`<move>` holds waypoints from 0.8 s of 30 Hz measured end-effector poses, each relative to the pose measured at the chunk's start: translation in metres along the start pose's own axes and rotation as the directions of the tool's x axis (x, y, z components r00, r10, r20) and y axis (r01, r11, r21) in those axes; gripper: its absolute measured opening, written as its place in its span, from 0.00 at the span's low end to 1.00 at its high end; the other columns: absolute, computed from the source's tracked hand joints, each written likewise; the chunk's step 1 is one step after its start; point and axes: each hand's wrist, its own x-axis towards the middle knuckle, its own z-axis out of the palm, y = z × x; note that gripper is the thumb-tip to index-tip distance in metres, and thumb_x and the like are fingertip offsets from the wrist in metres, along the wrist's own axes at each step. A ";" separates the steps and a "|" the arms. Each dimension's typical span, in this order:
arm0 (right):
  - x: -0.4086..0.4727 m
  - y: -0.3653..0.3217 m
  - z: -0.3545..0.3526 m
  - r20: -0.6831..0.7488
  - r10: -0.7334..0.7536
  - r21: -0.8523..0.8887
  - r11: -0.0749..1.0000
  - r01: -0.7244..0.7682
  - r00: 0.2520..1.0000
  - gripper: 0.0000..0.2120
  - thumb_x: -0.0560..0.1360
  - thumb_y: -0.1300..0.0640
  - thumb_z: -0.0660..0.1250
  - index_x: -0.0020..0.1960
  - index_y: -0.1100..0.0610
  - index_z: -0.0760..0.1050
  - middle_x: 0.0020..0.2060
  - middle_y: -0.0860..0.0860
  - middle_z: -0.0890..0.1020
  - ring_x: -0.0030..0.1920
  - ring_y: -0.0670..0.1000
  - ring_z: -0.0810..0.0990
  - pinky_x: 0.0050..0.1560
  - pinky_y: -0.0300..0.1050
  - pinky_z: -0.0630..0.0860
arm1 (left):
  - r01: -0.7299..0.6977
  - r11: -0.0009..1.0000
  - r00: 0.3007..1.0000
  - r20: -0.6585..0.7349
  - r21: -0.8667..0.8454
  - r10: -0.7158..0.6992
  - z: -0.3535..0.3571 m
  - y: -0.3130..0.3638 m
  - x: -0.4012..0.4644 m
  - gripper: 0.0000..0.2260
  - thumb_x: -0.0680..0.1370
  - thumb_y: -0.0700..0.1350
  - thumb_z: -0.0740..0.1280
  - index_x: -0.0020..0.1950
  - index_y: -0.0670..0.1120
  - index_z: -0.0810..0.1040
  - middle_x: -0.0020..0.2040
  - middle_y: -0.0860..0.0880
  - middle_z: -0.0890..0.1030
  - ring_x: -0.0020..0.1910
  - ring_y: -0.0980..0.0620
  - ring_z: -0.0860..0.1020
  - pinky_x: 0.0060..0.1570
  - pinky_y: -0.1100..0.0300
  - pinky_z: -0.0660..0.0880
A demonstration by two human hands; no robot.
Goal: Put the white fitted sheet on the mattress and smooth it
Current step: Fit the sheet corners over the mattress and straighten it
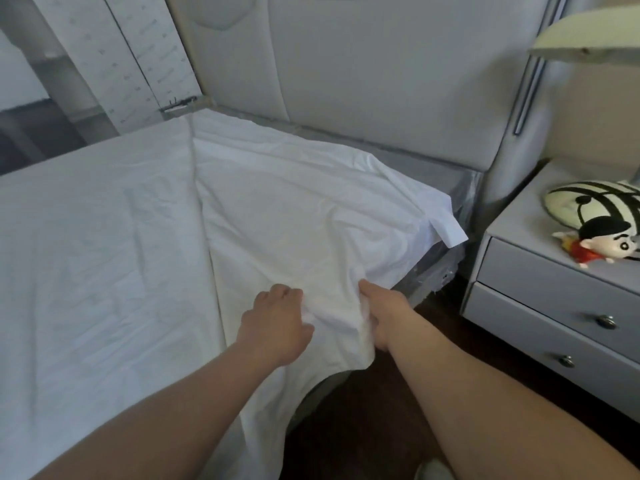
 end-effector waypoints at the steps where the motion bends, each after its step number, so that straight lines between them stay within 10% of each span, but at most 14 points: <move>1: 0.002 -0.002 -0.001 -0.032 -0.018 0.023 1.000 0.019 0.999 0.23 0.75 0.52 0.74 0.66 0.59 0.76 0.57 0.58 0.83 0.55 0.65 0.82 0.62 0.67 0.77 | 0.002 1.000 1.000 0.000 -0.002 -0.002 0.001 -0.003 -0.002 0.25 0.80 0.57 0.63 0.75 0.51 0.66 0.73 0.50 0.67 0.68 0.46 0.68 0.61 0.49 0.73; 6: -0.006 -0.026 -0.034 -0.303 -0.224 -0.091 0.974 0.206 0.926 0.20 0.79 0.57 0.66 0.67 0.66 0.76 0.65 0.65 0.79 0.64 0.66 0.79 0.63 0.60 0.77 | -0.011 1.000 1.000 0.016 0.029 0.011 0.001 -0.002 -0.011 0.24 0.81 0.56 0.62 0.75 0.49 0.67 0.71 0.49 0.69 0.67 0.46 0.68 0.59 0.50 0.72; 9: -0.014 -0.040 -0.061 -0.422 -0.340 -0.192 0.940 0.283 0.841 0.19 0.80 0.55 0.63 0.67 0.63 0.75 0.61 0.64 0.80 0.46 0.56 0.82 0.44 0.46 0.80 | -0.037 0.998 0.999 0.042 0.054 0.034 -0.002 0.002 -0.018 0.24 0.81 0.57 0.62 0.75 0.50 0.67 0.71 0.49 0.70 0.67 0.45 0.69 0.60 0.49 0.72; 13: -0.052 -0.050 -0.096 -0.524 -0.523 -0.727 0.686 -0.033 0.672 0.16 0.82 0.56 0.56 0.70 0.56 0.67 0.65 0.51 0.73 0.66 0.50 0.74 0.64 0.39 0.71 | -0.058 0.995 0.996 0.071 0.082 0.052 -0.003 0.007 -0.025 0.24 0.80 0.57 0.61 0.74 0.50 0.68 0.71 0.49 0.70 0.69 0.44 0.68 0.63 0.47 0.71; 19: -0.061 -0.042 -0.126 -0.404 -0.495 -0.889 0.410 -0.203 0.769 0.18 0.81 0.54 0.62 0.71 0.54 0.70 0.65 0.49 0.75 0.64 0.50 0.76 0.57 0.39 0.74 | -0.061 0.996 0.996 0.070 0.061 0.057 0.003 0.007 -0.041 0.22 0.81 0.54 0.64 0.74 0.51 0.69 0.71 0.48 0.68 0.69 0.45 0.67 0.64 0.47 0.73; 22: -0.046 -0.043 -0.138 -0.519 -0.318 -0.538 0.843 -0.014 0.794 0.22 0.81 0.54 0.63 0.73 0.60 0.70 0.69 0.58 0.75 0.60 0.57 0.76 0.54 0.48 0.76 | -0.068 0.997 0.994 0.086 0.028 0.066 0.004 0.005 -0.045 0.24 0.81 0.54 0.65 0.76 0.51 0.68 0.71 0.48 0.66 0.68 0.46 0.69 0.64 0.51 0.73; 24: -0.047 -0.042 -0.141 -0.573 -0.348 -0.544 0.839 -0.027 0.742 0.26 0.82 0.52 0.62 0.76 0.63 0.63 0.73 0.62 0.68 0.69 0.62 0.71 0.66 0.55 0.71 | -0.082 0.997 0.990 0.112 0.004 0.081 0.002 0.006 -0.048 0.25 0.81 0.56 0.65 0.78 0.52 0.67 0.73 0.49 0.65 0.69 0.47 0.70 0.64 0.53 0.72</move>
